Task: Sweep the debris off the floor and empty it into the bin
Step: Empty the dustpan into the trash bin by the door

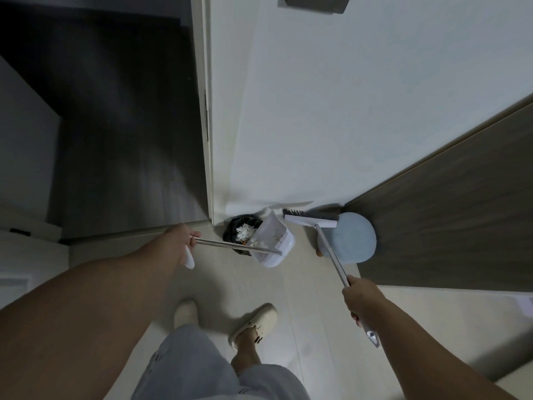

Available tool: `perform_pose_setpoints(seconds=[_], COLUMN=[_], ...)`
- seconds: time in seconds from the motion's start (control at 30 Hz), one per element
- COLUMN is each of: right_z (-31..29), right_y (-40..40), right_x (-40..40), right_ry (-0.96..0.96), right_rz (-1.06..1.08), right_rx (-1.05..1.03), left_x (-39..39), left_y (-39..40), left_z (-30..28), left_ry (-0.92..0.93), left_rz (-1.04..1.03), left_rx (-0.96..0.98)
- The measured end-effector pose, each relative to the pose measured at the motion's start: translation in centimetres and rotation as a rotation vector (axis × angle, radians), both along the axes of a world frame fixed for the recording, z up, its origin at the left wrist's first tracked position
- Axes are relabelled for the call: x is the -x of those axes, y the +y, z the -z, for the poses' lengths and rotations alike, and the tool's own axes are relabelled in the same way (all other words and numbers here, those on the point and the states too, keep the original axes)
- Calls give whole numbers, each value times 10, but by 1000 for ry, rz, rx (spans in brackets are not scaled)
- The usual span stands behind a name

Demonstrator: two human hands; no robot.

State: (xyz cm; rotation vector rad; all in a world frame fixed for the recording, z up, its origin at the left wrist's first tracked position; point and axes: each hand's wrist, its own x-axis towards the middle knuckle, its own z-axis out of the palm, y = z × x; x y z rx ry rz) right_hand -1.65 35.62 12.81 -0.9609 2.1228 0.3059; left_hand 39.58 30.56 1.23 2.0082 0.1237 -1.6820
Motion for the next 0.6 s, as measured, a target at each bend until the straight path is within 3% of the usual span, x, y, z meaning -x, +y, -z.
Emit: perform_pose_setpoints(seconds=[0.6], right_z=[-10], right_y=[12], right_x=[4], right_ry=[50], right_rz=[142], right_rx=[-74], left_x=[-16], left_y=[7], left_z=[6], left_ry=[196], left_rz=[-34], left_rx=[-23])
